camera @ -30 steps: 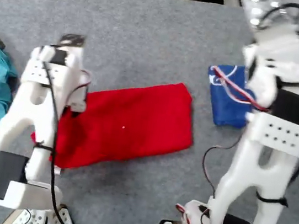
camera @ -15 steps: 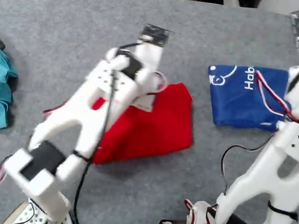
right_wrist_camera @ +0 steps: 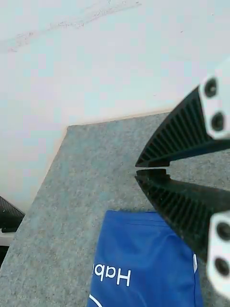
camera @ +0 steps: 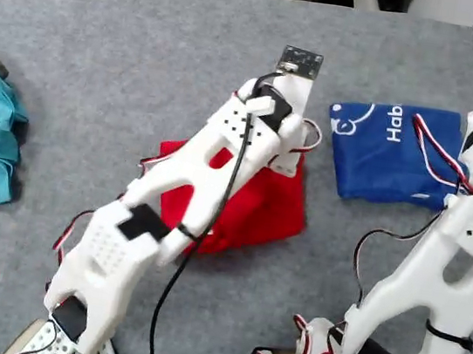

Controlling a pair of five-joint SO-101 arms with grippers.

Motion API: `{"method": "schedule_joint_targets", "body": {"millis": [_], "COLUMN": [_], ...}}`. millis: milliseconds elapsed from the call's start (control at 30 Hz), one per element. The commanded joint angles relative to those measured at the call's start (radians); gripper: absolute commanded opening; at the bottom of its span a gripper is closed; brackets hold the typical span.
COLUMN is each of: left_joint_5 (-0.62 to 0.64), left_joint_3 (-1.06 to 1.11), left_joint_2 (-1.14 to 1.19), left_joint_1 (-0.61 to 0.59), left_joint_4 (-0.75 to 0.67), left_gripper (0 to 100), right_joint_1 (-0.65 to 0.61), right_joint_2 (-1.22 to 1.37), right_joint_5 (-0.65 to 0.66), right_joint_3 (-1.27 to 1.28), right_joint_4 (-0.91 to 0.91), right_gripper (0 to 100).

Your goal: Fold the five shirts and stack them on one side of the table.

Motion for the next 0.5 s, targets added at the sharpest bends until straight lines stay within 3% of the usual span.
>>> {"method": "schedule_joint_targets", "body": {"millis": [0, 267, 467], "left_joint_5": [0.025, 0.031, 0.083], "left_joint_3": [-0.166, -0.331, -0.351], "left_joint_2": [0.055, 0.203, 0.215], "left_joint_1": [0.007, 0.007, -0.004], "left_joint_4": [0.011, 0.014, 0.015], "left_gripper": [3, 3, 24], "right_joint_1": [-0.003, -0.012, -0.032], "right_joint_2": [-0.033, -0.035, -0.036], "right_joint_5": [0.009, 0.009, 0.046], "right_joint_3": [-0.042, -0.042, -0.048], "right_joint_4": [-0.006, -0.002, 0.035], "right_gripper": [2.1, 2.1, 2.5]}}
